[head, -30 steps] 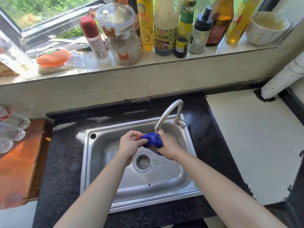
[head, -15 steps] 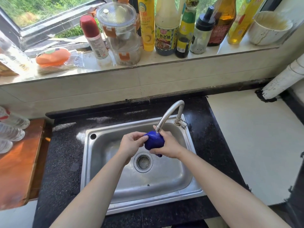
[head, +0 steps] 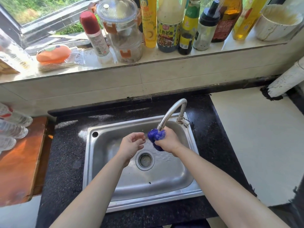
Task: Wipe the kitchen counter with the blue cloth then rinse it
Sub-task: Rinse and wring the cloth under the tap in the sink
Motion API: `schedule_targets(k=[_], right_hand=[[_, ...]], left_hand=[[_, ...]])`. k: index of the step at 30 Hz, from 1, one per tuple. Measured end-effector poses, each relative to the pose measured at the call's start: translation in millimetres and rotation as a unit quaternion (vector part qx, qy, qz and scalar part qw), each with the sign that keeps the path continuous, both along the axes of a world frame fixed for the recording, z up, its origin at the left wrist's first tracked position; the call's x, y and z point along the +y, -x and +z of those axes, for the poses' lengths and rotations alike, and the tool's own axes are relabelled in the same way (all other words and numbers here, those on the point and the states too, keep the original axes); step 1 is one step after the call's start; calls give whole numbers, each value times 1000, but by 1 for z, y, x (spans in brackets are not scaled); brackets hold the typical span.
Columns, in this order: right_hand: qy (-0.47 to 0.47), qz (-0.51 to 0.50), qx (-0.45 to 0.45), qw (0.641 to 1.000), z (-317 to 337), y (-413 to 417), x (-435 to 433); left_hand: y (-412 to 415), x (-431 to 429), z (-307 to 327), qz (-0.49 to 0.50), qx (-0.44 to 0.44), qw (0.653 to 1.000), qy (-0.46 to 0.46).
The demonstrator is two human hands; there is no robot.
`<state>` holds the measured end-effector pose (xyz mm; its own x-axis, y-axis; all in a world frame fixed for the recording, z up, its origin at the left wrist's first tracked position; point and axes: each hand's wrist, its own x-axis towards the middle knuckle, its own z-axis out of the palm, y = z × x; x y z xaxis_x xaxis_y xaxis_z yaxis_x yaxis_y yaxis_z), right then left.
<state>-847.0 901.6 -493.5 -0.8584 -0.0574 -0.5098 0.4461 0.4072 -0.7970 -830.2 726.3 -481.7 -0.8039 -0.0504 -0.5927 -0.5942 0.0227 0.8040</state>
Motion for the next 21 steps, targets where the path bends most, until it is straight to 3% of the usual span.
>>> schedule_targets(k=[10, 21], right_hand=[[78, 6, 14, 997, -1, -8, 11], [-63, 145, 61, 985, -12, -5, 26]], left_hand=[[6, 8, 2, -48, -2, 999, -10], [6, 24, 0, -55, 9, 998, 9]])
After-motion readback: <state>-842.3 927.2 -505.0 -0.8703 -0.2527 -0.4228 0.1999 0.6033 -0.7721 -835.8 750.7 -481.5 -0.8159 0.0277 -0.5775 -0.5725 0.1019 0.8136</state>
